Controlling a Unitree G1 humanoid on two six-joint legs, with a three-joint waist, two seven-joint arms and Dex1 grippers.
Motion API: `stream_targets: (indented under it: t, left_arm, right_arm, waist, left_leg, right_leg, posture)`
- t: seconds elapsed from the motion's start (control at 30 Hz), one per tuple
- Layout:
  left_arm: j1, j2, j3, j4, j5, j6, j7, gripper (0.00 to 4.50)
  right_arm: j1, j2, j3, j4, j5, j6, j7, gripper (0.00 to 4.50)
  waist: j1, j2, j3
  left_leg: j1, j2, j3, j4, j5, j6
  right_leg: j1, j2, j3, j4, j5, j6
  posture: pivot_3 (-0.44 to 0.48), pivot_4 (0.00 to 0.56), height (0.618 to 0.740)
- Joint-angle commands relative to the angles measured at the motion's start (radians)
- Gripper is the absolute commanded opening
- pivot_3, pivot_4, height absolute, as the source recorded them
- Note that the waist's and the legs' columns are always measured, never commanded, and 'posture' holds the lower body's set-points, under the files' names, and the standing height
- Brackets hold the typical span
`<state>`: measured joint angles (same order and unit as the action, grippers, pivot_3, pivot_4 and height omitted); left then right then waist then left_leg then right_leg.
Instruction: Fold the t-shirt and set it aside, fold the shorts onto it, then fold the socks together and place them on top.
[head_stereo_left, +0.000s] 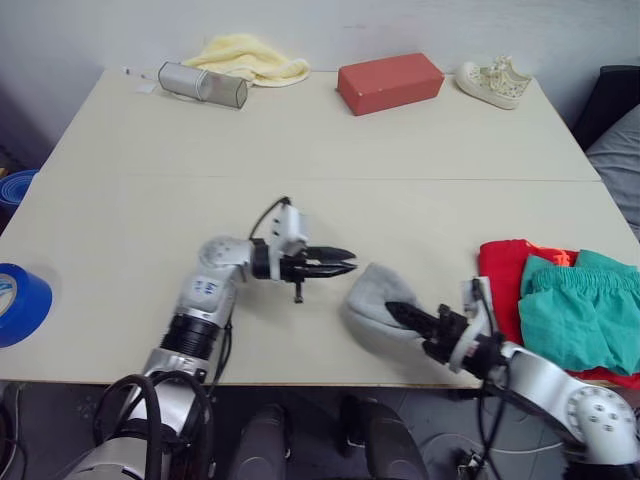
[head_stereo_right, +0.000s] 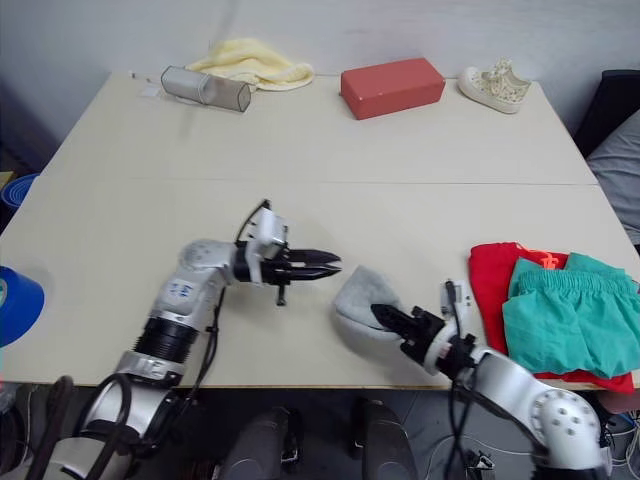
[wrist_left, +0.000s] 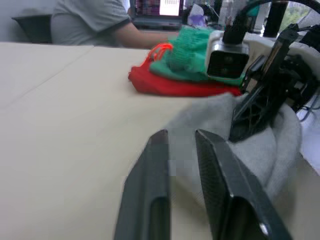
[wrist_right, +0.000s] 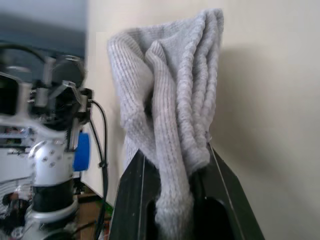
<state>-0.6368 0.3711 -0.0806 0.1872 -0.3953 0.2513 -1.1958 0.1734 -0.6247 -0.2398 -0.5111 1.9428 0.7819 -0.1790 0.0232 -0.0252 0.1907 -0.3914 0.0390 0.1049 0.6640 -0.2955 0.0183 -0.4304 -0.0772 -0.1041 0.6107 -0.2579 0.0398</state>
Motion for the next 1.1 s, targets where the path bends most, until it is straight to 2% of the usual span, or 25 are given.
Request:
stream_targets:
  t: [0.03,0.27,0.4,0.53,0.63,0.87,1.0,1.1]
  left_arm:
    - [0.030,0.039,0.046,-0.135,-0.085,0.100,0.011,2.40]
    - [0.129,0.088,0.094,-0.293,-0.141,0.175,0.072,4.47]
    - [0.205,0.109,0.072,-0.365,-0.147,0.162,0.041,4.50]
    - [0.216,0.096,0.072,-0.392,-0.211,0.208,0.032,4.50]
    - [0.212,0.093,0.065,-0.393,-0.218,0.210,0.040,4.50]
    - [0.218,0.074,0.058,-0.389,-0.226,0.218,0.057,4.50]
    - [0.222,0.075,0.059,-0.387,-0.214,0.197,0.060,4.50]
    - [0.228,0.080,0.062,-0.384,-0.209,0.188,0.061,4.50]
  right_arm:
    - [0.062,0.007,-0.150,-0.096,0.029,-0.064,0.053,0.07]
    - [0.137,0.155,-0.454,-0.148,0.029,-0.304,-0.065,0.07]
    - [0.151,0.196,-0.633,-0.113,0.029,-0.405,-0.140,0.07]
    - [0.178,0.201,-0.697,-0.026,0.029,-0.362,-0.175,0.07]
    - [0.166,0.204,-0.703,0.055,0.029,-0.307,-0.205,0.07]
    - [0.090,0.135,-0.620,0.324,0.029,-0.165,-0.294,0.07]
    - [0.061,0.118,-0.616,0.368,0.029,-0.153,-0.341,0.07]
    - [0.020,0.127,-0.671,0.370,0.029,-0.132,-0.349,0.07]
  waist:
    - [0.001,0.000,0.000]
    - [0.002,0.000,0.000]
    - [0.002,0.001,0.000]
    - [0.001,0.002,0.000]
    - [0.000,0.005,0.000]
    - [-0.008,0.011,0.000]
    - [-0.006,0.012,0.000]
    - [-0.006,0.012,0.000]
  left_leg:
    - [0.000,0.000,0.000,0.000,0.000,0.000]
    - [0.000,-0.001,0.000,0.000,-0.002,0.000]
    - [0.000,-0.001,0.000,-0.001,-0.002,0.000]
    - [0.001,0.000,0.001,-0.001,-0.002,-0.001]
    - [0.001,0.000,0.001,-0.001,-0.002,0.000]
    - [0.002,0.000,0.004,-0.001,-0.001,0.001]
    - [0.002,0.000,0.003,-0.001,-0.001,0.001]
    - [0.002,0.000,0.004,-0.001,-0.001,0.001]
  right_leg:
    - [0.000,0.000,0.000,0.000,0.000,0.000]
    - [0.001,0.000,0.001,-0.002,0.000,0.001]
    - [0.001,0.000,0.002,-0.002,-0.001,0.001]
    - [0.001,0.000,0.002,-0.003,-0.002,-0.001]
    - [0.001,0.000,0.002,-0.004,-0.002,-0.002]
    - [0.001,0.000,0.004,-0.003,-0.003,-0.002]
    - [0.001,0.001,0.004,-0.003,-0.003,-0.002]
    - [0.001,0.001,0.004,-0.004,-0.002,-0.001]
  posture:
    - [0.000,0.150,0.740]
    - [0.000,0.150,0.740]
    - [0.000,0.150,0.740]
    - [0.000,0.150,0.740]
    - [0.000,0.150,0.740]
    - [0.000,0.150,0.740]
    - [0.000,0.150,0.740]
    - [0.000,0.150,0.740]
